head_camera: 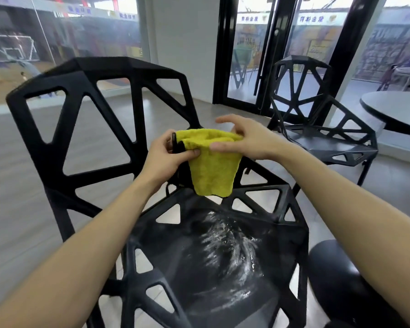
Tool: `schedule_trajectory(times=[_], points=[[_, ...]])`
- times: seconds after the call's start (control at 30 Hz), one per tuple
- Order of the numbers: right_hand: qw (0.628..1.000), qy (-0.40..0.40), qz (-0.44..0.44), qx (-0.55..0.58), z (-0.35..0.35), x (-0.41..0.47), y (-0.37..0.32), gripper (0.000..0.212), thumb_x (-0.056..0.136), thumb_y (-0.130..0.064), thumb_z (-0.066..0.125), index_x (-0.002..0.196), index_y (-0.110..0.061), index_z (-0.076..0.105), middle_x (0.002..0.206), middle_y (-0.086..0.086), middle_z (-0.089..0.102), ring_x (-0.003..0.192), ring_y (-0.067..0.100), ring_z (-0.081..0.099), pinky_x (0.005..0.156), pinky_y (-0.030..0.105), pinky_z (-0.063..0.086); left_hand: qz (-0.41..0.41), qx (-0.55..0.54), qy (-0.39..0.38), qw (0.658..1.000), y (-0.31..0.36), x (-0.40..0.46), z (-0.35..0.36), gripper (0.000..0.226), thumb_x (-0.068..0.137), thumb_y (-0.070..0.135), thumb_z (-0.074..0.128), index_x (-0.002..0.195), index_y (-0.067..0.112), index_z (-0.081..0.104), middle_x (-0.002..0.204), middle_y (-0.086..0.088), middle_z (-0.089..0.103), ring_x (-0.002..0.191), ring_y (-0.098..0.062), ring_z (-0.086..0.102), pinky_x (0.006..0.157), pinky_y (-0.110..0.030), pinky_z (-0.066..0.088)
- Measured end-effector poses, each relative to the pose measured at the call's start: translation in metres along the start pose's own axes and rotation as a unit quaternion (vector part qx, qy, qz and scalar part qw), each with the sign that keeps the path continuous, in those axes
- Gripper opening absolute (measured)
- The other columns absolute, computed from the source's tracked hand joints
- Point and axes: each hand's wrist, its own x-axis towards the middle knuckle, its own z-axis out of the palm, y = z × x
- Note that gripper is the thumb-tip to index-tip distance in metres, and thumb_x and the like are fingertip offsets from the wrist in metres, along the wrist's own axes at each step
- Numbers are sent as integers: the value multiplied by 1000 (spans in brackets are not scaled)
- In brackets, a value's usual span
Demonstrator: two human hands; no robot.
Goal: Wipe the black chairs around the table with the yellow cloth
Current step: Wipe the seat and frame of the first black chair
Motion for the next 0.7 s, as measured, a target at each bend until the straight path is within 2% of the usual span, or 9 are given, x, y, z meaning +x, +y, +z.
schedule_trajectory(times=[0.07,0.13,0.23,0.3,0.4,0.47,0.53,0.63,0.7], points=[[996,-64,-1,-60,17,12,-4,48,82,-66,81,112,-29,74,75,-1,51,66,11,49,63,29,40,17,57,-28,998,-1,0,-3,37,80,22,96,105,13,71,102,-9,80,99,-22,78,94,-46,64],[993,-70,-15,-95,37,23,-4,44,89,-59,77,92,-15,73,71,5,54,65,14,50,62,34,42,27,122,-38,991,-4,1,-4,37,77,39,96,99,23,70,98,-2,80,97,-20,78,92,-50,63],[996,-47,-2,-72,58,34,1,26,99,-35,60,93,-10,65,85,5,66,82,23,64,67,38,52,42,219,-7,975,-3,-1,-6,36,83,47,91,107,34,67,100,11,78,94,-8,75,87,-39,61],[998,-24,15,-62,66,36,2,21,102,-29,51,88,-14,57,85,1,62,82,23,62,61,34,45,36,349,0,937,-6,-9,-14,49,88,54,84,125,33,62,104,13,73,93,-13,72,83,-39,60],[997,-49,3,-61,72,42,3,21,104,-30,46,89,-19,57,92,3,64,84,27,65,67,41,53,-24,516,-73,853,-9,-47,-27,51,92,50,77,134,31,56,105,7,72,96,-24,71,83,-45,60],[994,-68,-26,-86,74,48,1,21,104,-31,46,92,-21,59,99,3,64,92,27,63,74,41,50,-71,592,-117,794,-6,-94,-27,33,96,47,71,120,28,57,105,4,70,100,-27,69,78,-42,56],[989,-76,-52,-113,75,58,-1,27,106,-31,45,103,-11,63,105,5,63,99,26,58,79,38,43,-61,654,-117,745,-5,-140,-22,23,99,46,64,103,27,51,95,5,66,95,-28,69,69,-39,50],[983,-88,-82,-139,75,80,-1,25,105,-27,44,102,-8,59,106,10,63,102,31,57,79,37,38,-51,681,-116,722,-12,-159,-21,22,100,42,57,87,26,49,85,4,67,86,-28,69,68,-40,55],[979,-87,-102,-151,75,92,2,18,101,-22,43,99,-10,57,103,12,66,99,35,61,76,40,43,-21,674,-106,730,-19,-144,-28,20,97,40,57,83,27,50,79,3,64,82,-28,67,64,-40,53]])
